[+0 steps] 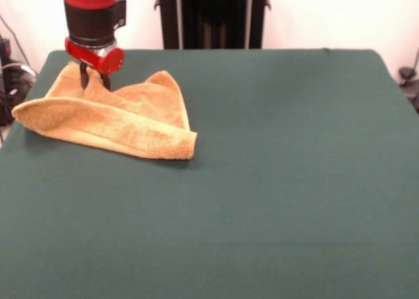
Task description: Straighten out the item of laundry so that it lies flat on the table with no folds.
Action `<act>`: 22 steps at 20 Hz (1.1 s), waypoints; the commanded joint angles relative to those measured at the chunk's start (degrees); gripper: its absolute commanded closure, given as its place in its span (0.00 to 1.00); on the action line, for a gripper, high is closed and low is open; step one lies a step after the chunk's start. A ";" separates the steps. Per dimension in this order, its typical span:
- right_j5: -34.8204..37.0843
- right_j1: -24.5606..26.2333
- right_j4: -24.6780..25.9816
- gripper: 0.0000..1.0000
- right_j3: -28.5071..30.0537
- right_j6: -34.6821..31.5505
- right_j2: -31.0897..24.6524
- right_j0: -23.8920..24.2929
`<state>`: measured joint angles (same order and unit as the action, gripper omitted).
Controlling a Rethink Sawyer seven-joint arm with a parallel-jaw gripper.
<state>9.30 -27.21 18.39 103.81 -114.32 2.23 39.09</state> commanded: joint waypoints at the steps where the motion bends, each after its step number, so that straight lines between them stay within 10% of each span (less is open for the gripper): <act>1: 5.99 10.16 -5.70 0.00 7.54 -5.34 -17.67 -0.58; 22: 20.40 2.57 -8.38 0.00 4.71 -4.40 -9.36 -9.77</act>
<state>18.35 -27.46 13.79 104.53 -114.33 0.13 34.63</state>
